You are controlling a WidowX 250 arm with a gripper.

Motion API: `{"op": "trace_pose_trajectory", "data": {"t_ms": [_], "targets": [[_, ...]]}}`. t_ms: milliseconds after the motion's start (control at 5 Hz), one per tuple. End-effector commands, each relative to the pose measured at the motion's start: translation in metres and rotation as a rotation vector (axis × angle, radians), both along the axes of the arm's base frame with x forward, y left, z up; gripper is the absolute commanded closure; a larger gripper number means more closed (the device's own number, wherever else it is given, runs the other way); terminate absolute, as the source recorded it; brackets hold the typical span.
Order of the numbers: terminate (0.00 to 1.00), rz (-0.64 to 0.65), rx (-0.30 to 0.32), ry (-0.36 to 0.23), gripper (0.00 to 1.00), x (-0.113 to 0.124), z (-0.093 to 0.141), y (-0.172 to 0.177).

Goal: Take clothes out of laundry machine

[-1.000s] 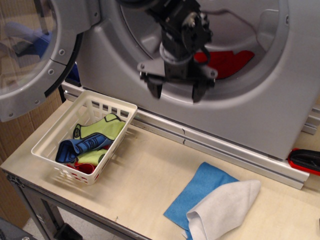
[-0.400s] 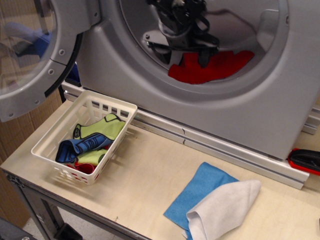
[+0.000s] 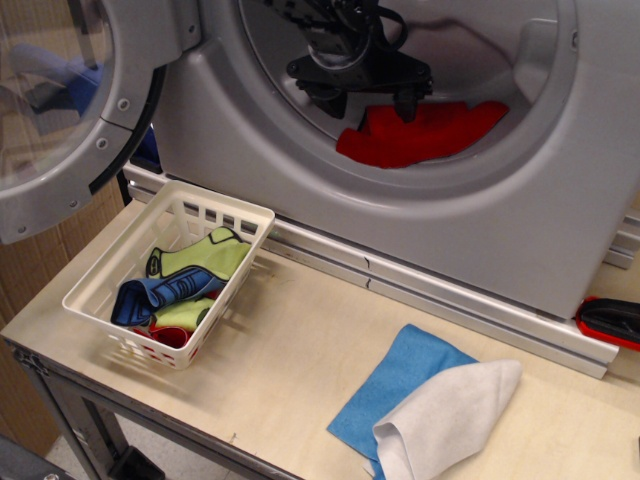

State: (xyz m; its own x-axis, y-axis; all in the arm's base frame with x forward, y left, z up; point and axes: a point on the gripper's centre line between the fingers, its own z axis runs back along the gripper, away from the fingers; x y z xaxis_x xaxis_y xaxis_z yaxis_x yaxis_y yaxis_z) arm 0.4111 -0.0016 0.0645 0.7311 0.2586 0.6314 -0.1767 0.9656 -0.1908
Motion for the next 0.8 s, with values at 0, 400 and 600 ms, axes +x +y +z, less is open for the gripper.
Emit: {"op": "trace_pose_trajectory", "data": {"t_ms": [0,400,600], "targets": [[0.00,-0.025,-0.074,-0.071,0.00,0.026,0.005,0.004],[0.00,-0.038,-0.052,-0.051,0.00,0.031,0.003,0.001],[0.00,-0.062,-0.077,-0.026,0.00,0.034,-0.006,-0.007]]}}
